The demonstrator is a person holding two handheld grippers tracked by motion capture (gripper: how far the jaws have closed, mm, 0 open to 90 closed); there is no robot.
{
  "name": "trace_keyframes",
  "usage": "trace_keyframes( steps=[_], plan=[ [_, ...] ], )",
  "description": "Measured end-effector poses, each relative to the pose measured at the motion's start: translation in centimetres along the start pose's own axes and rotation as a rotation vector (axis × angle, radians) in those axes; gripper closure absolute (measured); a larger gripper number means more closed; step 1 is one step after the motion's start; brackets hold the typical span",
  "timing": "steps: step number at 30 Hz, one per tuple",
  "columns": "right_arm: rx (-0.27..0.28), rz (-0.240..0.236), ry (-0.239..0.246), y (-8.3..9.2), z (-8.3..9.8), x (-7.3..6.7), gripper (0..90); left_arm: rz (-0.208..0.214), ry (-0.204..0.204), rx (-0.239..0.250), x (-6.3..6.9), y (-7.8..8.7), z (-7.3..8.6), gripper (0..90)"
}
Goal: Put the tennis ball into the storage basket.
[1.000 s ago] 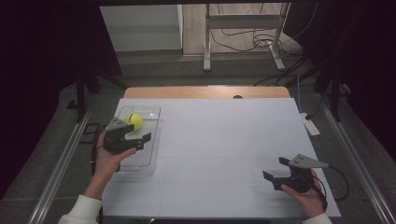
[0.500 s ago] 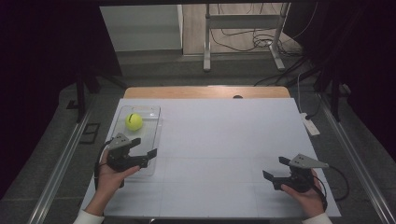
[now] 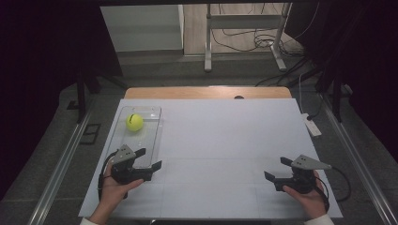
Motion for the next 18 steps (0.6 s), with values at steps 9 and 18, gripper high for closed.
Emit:
trace_keyframes(
  steps=[9, 18],
  plan=[
    [0.003, -0.004, 0.004, -0.07, 0.00, -0.07, 11.8, 0.003, -0.017, -0.008, 0.50, -0.23, 0.39, 16.5],
    [0.008, -0.006, 0.007, -0.01, -0.01, -0.08, 11.9, 0.010, -0.022, -0.014, 0.62, -0.49, 0.50, 16.4]
  ],
)
Point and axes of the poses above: each handheld gripper's, and its own axes: y roughly backward along the jaws, z roughly out of its underside, x roughly to its right, the point moved 2 cm from there along -y, roughly forward along the jaws, and after that the axes turned 5 degrees about -z, right-handed, at the moved point
